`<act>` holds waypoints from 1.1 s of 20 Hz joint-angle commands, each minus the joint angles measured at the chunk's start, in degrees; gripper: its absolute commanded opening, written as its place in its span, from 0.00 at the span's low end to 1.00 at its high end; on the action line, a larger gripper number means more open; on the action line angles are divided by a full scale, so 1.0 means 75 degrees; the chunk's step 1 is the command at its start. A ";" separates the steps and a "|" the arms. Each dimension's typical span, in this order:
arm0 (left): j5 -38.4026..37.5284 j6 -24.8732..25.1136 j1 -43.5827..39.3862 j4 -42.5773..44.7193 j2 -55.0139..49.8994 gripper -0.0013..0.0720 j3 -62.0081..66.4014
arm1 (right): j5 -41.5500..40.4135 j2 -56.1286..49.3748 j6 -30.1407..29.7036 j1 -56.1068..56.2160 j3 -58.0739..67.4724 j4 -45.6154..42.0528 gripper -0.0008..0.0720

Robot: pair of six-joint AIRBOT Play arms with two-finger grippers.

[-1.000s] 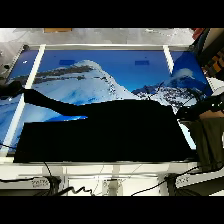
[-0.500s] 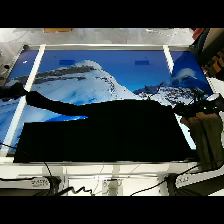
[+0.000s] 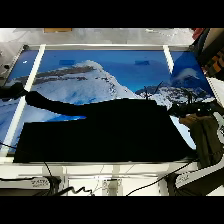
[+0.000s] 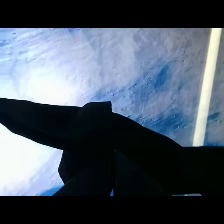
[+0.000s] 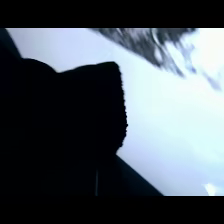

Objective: Fold the clothes and pants, and hang the long-sleeved shirts on hangers.

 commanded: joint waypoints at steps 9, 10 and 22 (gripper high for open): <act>0.1087 0.0026 0.0000 -0.1967 0.0029 0.03 0.0032 | -0.0606 0.0868 -0.0764 -0.0458 0.1070 0.1291 0.04; 0.1163 0.0312 0.0000 -0.2422 0.0047 0.03 0.0050 | -0.0871 0.1070 -0.0522 -0.0603 0.1137 0.0997 0.04; -0.1600 0.2034 0.0000 0.2028 0.0443 0.03 -0.1072 | -0.1046 0.1743 0.0664 -0.1390 0.1166 -0.1230 0.04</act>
